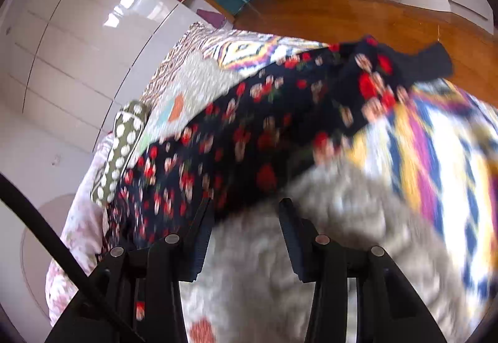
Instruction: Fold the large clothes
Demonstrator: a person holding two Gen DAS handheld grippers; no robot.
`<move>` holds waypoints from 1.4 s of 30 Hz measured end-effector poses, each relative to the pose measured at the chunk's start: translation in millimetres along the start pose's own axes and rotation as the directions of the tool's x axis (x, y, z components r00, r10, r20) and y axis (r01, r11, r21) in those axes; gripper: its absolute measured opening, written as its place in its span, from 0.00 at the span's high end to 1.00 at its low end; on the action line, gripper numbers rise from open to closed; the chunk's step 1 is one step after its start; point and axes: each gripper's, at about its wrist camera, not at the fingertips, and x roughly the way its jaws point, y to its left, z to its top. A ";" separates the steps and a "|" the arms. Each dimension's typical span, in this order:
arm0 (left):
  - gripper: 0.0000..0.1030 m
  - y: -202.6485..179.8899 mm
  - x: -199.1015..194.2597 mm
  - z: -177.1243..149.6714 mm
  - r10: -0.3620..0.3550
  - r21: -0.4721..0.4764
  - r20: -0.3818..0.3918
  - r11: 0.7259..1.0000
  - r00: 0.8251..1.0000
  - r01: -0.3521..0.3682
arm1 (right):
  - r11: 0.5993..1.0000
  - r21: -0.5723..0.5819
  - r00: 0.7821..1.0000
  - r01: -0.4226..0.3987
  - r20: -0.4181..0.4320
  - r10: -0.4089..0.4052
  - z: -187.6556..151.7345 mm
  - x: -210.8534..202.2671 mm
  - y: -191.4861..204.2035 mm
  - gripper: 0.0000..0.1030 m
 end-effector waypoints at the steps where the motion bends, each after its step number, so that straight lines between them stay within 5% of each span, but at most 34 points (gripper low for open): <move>1: 0.06 0.0 1.3 -0.2 -0.003 -0.003 -0.002 1.000 1.000 0.003 | 1.000 0.008 1.000 0.000 0.005 0.000 5.6 3.7 -1.4 0.54; 9: 0.04 0.1 1.9 -1.1 -0.007 -0.009 -0.003 1.000 1.000 0.007 | 0.991 0.127 0.998 -0.050 0.050 0.044 37.7 17.7 -16.0 0.56; 17: 0.04 3.7 0.8 -1.7 -0.033 -0.020 0.006 0.999 0.999 0.033 | 0.975 0.220 0.998 -0.003 0.059 -0.010 46.0 8.1 -18.9 0.85; 23: 0.06 15.3 -11.6 0.5 -0.092 -0.062 0.012 0.994 0.996 0.093 | 0.990 -0.124 0.996 0.060 0.071 -0.052 33.0 -14.2 103.0 0.89; 28: 0.06 48.3 -63.0 -6.3 -0.156 -0.142 0.099 0.975 0.983 0.169 | 0.880 -0.475 1.000 0.007 0.014 0.000 -21.0 -4.2 254.0 0.89; 31: 0.06 77.2 -95.6 -13.8 -0.154 -0.160 0.159 0.971 0.975 0.179 | 0.769 -0.636 0.997 -0.069 -0.070 0.032 -77.8 26.4 340.3 0.89; 35: 0.06 130.6 -121.4 -25.7 -0.072 -0.256 0.216 0.958 0.974 0.128 | 0.537 -0.838 0.990 -0.095 -0.137 -0.038 -187.5 86.7 428.0 0.89; 38: 0.06 182.8 -133.8 -29.7 0.013 -0.365 0.262 0.927 0.965 0.086 | 0.199 -0.980 0.985 0.015 -0.020 -0.172 -291.9 134.1 459.3 0.89; 40: 0.06 211.4 -138.5 -28.9 0.070 -0.415 0.288 0.908 0.955 0.059 | -0.107 -0.985 0.962 0.137 0.159 -0.224 -361.1 160.8 457.4 0.89; 42: 0.06 236.6 -138.7 -23.9 0.136 -0.457 0.301 0.889 0.944 0.018 | -0.298 -0.931 0.928 0.211 0.287 -0.237 -402.6 179.1 445.3 0.84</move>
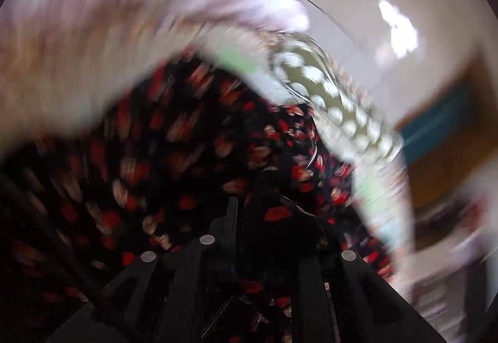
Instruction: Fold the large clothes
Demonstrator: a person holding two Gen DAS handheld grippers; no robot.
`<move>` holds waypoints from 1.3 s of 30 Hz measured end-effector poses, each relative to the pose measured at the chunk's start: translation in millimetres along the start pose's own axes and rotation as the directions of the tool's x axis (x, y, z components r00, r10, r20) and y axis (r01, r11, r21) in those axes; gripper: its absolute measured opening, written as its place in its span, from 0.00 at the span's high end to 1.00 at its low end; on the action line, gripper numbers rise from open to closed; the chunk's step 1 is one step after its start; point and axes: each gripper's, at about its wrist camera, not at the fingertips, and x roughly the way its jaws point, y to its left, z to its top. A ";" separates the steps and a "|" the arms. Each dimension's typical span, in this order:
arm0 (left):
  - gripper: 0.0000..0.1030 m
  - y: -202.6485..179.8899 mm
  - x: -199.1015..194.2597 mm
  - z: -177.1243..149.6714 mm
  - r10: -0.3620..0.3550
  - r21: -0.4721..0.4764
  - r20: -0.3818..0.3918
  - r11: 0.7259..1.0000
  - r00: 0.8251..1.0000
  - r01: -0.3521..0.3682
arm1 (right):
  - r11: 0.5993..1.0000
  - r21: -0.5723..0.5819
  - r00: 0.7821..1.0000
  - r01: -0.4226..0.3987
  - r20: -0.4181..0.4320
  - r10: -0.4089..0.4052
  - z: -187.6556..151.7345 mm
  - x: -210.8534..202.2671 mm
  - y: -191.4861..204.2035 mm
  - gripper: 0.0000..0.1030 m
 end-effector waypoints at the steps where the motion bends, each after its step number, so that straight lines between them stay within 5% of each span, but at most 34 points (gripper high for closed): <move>1: 0.06 6.4 3.5 6.3 0.016 -0.013 0.009 1.000 1.000 -0.016 | 0.998 -0.053 0.999 0.033 -0.007 -0.033 -3.6 2.6 14.6 0.79; 6: 0.06 35.0 33.5 39.6 0.049 -0.114 0.068 0.993 0.996 -0.041 | 0.921 -0.291 0.966 0.259 0.089 -0.244 -27.8 4.5 60.7 0.76; 9: 0.06 47.3 43.2 46.2 0.091 -0.133 0.098 0.988 0.991 -0.077 | 0.818 -0.445 0.931 0.365 0.165 -0.326 -37.1 5.8 78.5 0.75; 12: 0.06 62.6 44.4 42.7 0.133 -0.148 0.138 0.983 0.981 -0.112 | 0.627 -0.668 0.910 0.401 0.213 -0.355 -48.3 14.4 89.5 0.73; 14: 0.06 73.8 48.5 42.0 0.161 -0.160 0.141 0.978 0.977 -0.138 | 0.431 -0.803 0.892 0.411 0.255 -0.374 -57.8 21.8 95.0 0.72; 16: 0.06 85.5 52.3 42.4 0.177 -0.169 0.136 0.974 0.975 -0.153 | 0.268 -0.875 0.875 0.404 0.284 -0.391 -62.1 26.3 96.9 0.55; 20: 0.06 113.8 59.7 42.0 0.217 -0.217 0.103 0.957 0.971 -0.191 | -0.045 -0.892 0.816 0.449 0.430 -0.385 -65.4 23.1 107.0 0.44; 22: 0.06 124.9 60.9 42.0 0.211 -0.253 0.091 0.950 0.973 -0.182 | -0.129 -0.886 0.799 0.445 0.457 -0.391 -65.7 21.2 110.7 0.32; 23: 0.06 128.5 60.7 41.8 0.212 -0.264 0.090 0.947 0.973 -0.182 | -0.133 -0.893 0.800 0.431 0.446 -0.400 -65.3 20.2 111.4 0.28; 25: 0.06 133.1 61.4 42.0 0.216 -0.273 0.082 0.944 0.973 -0.186 | -0.079 -0.899 0.811 0.431 0.424 -0.403 -65.8 18.1 108.0 0.13; 27: 0.06 135.2 63.9 42.3 0.215 -0.273 0.069 0.943 0.974 -0.189 | 0.036 -0.880 0.817 0.473 0.423 -0.392 -66.9 12.0 100.9 0.09; 32: 0.06 130.8 64.5 42.8 0.193 -0.263 0.059 0.949 0.979 -0.171 | 0.495 -0.674 0.831 0.548 0.373 -0.411 -75.8 -23.8 52.7 0.09; 35: 0.06 120.5 64.3 42.6 0.155 -0.249 0.056 0.959 0.986 -0.137 | 0.741 -0.474 0.879 0.476 0.230 -0.417 -88.3 -44.7 7.6 0.09; 37: 0.06 110.8 64.2 42.8 0.131 -0.227 0.057 0.967 0.990 -0.115 | 0.866 -0.300 0.916 0.401 0.104 -0.388 -103.3 -51.6 -29.3 0.09; 39: 0.06 99.3 63.5 41.9 0.114 -0.199 0.063 0.975 0.991 -0.100 | 0.931 -0.126 0.939 0.342 -0.005 -0.345 -128.5 -51.7 -66.4 0.09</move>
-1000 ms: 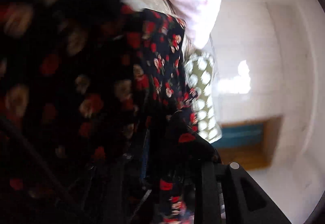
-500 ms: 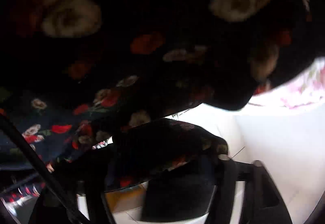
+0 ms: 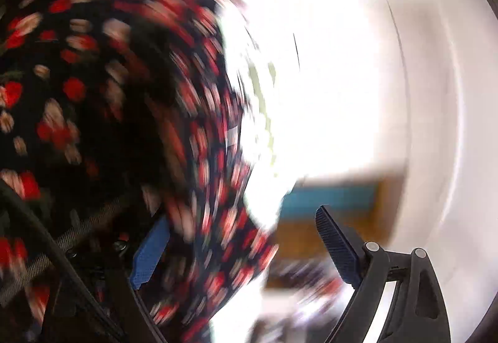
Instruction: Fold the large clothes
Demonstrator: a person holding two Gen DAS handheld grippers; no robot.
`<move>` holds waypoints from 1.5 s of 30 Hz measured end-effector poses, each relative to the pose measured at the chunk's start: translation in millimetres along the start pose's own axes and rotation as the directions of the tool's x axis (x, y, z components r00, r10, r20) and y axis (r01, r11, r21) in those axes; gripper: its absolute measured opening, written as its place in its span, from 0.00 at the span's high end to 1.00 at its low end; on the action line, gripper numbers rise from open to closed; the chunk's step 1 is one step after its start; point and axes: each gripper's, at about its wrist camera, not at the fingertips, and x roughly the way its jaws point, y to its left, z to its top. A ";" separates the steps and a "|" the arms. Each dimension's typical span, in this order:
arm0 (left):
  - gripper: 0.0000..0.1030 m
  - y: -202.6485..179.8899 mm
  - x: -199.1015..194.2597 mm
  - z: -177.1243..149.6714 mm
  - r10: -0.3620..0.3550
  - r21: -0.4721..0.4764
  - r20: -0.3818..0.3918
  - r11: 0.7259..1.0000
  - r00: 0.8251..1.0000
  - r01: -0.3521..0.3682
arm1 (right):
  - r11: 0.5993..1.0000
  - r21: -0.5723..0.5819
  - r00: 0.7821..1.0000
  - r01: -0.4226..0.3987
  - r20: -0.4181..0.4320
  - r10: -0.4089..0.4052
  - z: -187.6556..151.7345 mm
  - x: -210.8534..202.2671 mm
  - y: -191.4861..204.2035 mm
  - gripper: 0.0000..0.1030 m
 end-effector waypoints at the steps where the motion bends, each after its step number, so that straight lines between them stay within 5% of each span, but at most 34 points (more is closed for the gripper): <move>1: 0.06 -5.8 -1.4 -1.8 -0.010 0.014 -0.002 1.000 1.000 0.010 | 0.996 0.081 0.998 -0.034 -0.046 0.038 -16.7 8.6 -13.7 0.09; 3: 0.06 -18.7 -4.6 -5.0 -0.051 0.030 -0.027 0.998 0.998 0.052 | 0.968 0.225 0.984 -0.108 -0.112 0.135 -54.6 24.3 -34.2 0.10; 6: 0.06 -37.3 -18.6 -10.4 -0.174 0.002 -0.044 0.985 0.984 0.174 | 0.854 0.458 0.928 -0.246 -0.144 0.344 -88.9 52.8 -62.8 0.11; 8: 0.06 -55.4 -27.1 -17.6 -0.237 0.015 -0.048 0.971 0.970 0.238 | 0.718 0.610 0.858 -0.335 -0.118 0.501 -112.1 73.6 -77.0 0.29; 9: 0.06 -63.9 -28.1 -20.6 -0.254 0.035 -0.055 0.966 0.966 0.256 | 0.644 0.680 0.824 -0.351 -0.102 0.557 -119.5 72.6 -79.1 0.47; 10: 0.06 -75.5 -27.2 -26.1 -0.265 0.071 -0.070 0.960 0.962 0.269 | 0.584 0.741 0.809 -0.332 -0.094 0.580 -131.9 78.1 -86.1 0.53; 12: 0.06 -94.7 -19.0 -38.5 -0.231 0.148 -0.105 0.958 0.967 0.245 | 0.530 0.811 0.812 -0.248 -0.124 0.570 -148.2 69.3 -85.8 0.68; 15: 0.06 -108.4 -4.8 -51.6 -0.189 0.203 -0.149 0.955 0.970 0.217 | 0.402 0.901 0.785 -0.163 -0.129 0.606 -186.9 71.7 -96.8 0.69; 18: 0.06 -114.8 7.2 -58.7 -0.132 0.241 -0.185 0.955 0.974 0.175 | 0.293 0.944 0.752 -0.150 -0.083 0.653 -211.4 81.5 -98.0 0.46; 21: 0.06 -109.5 21.6 -62.4 -0.058 0.242 -0.224 0.964 0.973 0.113 | 0.299 0.936 0.761 -0.185 -0.056 0.646 -217.0 75.3 -99.4 0.44; 23: 0.06 -101.4 32.4 -64.1 -0.021 0.221 -0.260 0.972 0.965 0.081 | 0.338 0.921 0.796 -0.193 -0.054 0.603 -210.9 56.0 -103.9 0.43; 27: 0.06 -86.0 56.8 -65.9 -0.012 0.148 -0.390 0.986 0.921 0.076 | 0.422 0.886 0.858 -0.191 -0.058 0.510 -185.2 34.4 -109.1 0.43; 29: 0.06 -84.5 56.0 -65.7 -0.015 0.148 -0.387 0.986 0.922 0.078 | 0.433 0.877 0.880 -0.210 -0.023 0.473 -162.5 33.7 -104.9 0.43; 34: 0.07 -84.9 53.1 -68.1 -0.008 0.170 -0.381 0.982 0.924 0.079 | 0.478 0.822 0.885 -0.308 0.064 0.461 -108.0 10.2 -83.8 0.30; 38: 0.20 -81.9 51.9 -64.2 -0.008 0.171 -0.379 0.982 0.925 0.078 | 0.466 0.736 0.812 -0.491 0.193 0.550 -57.9 -0.9 -59.8 0.40; 40: 0.29 -81.4 50.6 -63.4 0.008 0.187 -0.368 0.980 0.930 0.066 | 0.402 0.718 0.751 -0.568 0.251 0.611 -31.7 5.9 -52.5 0.69; 42: 0.32 -81.3 50.2 -63.9 0.029 0.212 -0.358 0.976 0.933 0.051 | 0.327 0.715 0.697 -0.617 0.304 0.650 -1.7 18.3 -46.0 0.69; 45: 0.33 -82.1 49.9 -64.7 0.039 0.226 -0.349 0.973 0.936 0.043 | 0.281 0.696 0.636 -0.661 0.320 0.702 47.1 41.4 -24.5 0.69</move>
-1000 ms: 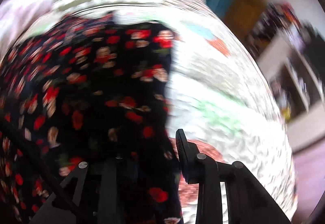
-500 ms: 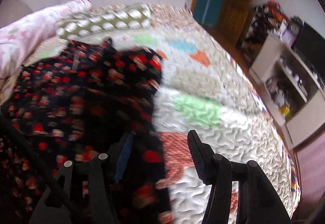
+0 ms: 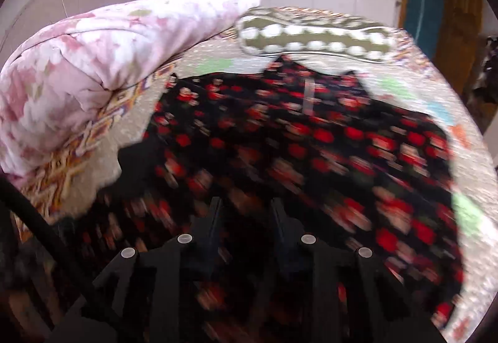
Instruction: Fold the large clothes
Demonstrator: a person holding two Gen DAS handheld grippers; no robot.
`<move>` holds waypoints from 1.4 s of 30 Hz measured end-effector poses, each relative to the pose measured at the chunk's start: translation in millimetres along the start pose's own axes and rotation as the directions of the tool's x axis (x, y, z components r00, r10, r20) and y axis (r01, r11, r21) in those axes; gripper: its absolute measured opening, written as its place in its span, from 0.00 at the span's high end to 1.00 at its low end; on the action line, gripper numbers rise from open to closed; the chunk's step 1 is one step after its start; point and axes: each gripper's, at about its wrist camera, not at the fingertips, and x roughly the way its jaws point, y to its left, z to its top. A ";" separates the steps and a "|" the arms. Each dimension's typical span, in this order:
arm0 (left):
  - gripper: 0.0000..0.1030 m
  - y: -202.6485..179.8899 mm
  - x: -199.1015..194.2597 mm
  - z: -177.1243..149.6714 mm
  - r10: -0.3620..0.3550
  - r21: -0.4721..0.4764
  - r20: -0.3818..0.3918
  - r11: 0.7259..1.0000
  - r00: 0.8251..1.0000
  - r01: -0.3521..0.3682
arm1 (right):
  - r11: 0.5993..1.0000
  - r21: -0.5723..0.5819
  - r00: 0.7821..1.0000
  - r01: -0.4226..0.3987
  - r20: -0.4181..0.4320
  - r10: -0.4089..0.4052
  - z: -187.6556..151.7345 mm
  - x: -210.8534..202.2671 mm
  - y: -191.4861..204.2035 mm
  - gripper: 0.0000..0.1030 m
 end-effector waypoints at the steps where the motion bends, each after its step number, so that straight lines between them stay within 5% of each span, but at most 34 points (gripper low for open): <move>1: 0.33 -0.2 0.2 -0.1 0.002 0.002 0.001 1.000 1.000 -0.002 | 1.000 0.003 0.999 -0.030 -0.035 0.030 6.0 16.6 9.0 0.69; 4: 0.33 -0.1 0.5 -0.5 0.002 0.002 0.003 1.000 1.000 -0.002 | 0.998 -0.006 0.992 -0.069 -0.104 0.068 15.8 60.9 38.7 0.68; 8: 0.32 1.0 1.0 -0.8 -0.009 -0.004 0.002 1.000 1.000 0.009 | 0.998 -0.064 0.996 0.011 -0.087 -0.016 19.9 76.4 61.2 0.68; 14: 0.31 2.0 0.1 -1.6 -0.014 -0.010 0.005 1.000 1.000 0.015 | 0.998 -0.019 0.995 -0.067 -0.073 0.066 11.8 25.8 29.4 0.68; 18: 0.29 2.8 -1.0 -3.2 -0.021 -0.012 0.008 1.000 1.000 0.021 | 0.982 0.087 0.981 -0.167 -0.087 0.174 -28.3 -39.3 -23.1 0.66; 21: 0.29 4.2 -4.4 -6.6 -0.026 -0.015 0.019 1.000 0.999 0.027 | 0.991 0.098 0.993 -0.092 -0.069 0.099 -70.7 -90.7 -64.0 0.62; 24: 0.29 8.7 -13.7 -12.4 -0.023 -0.028 0.029 0.999 0.999 0.024 | 0.983 0.181 0.999 -0.011 -0.030 0.017 -115.8 -136.1 -113.1 0.42; 28: 0.29 15.8 -36.6 -18.4 0.010 -0.040 0.038 0.999 0.999 -0.008 | 0.942 0.334 1.000 0.027 -0.014 -0.024 -171.1 -171.4 -174.6 0.39; 33: 0.29 28.3 -73.8 -30.8 0.018 0.009 0.065 1.000 0.998 -0.018 | 0.881 0.473 0.999 -0.034 0.017 0.029 -221.2 -175.0 -216.0 0.39; 39: 0.22 51.2 -75.2 -31.8 -0.092 -0.005 -0.003 0.996 0.996 0.092 | 0.850 0.517 0.995 -0.101 0.050 0.088 -253.1 -152.7 -215.7 0.39; 42: 0.22 55.8 -61.3 -37.9 -0.074 -0.010 -0.048 0.997 0.996 0.074 | 0.849 0.515 0.993 -0.118 0.079 0.091 -262.8 -149.5 -211.1 0.37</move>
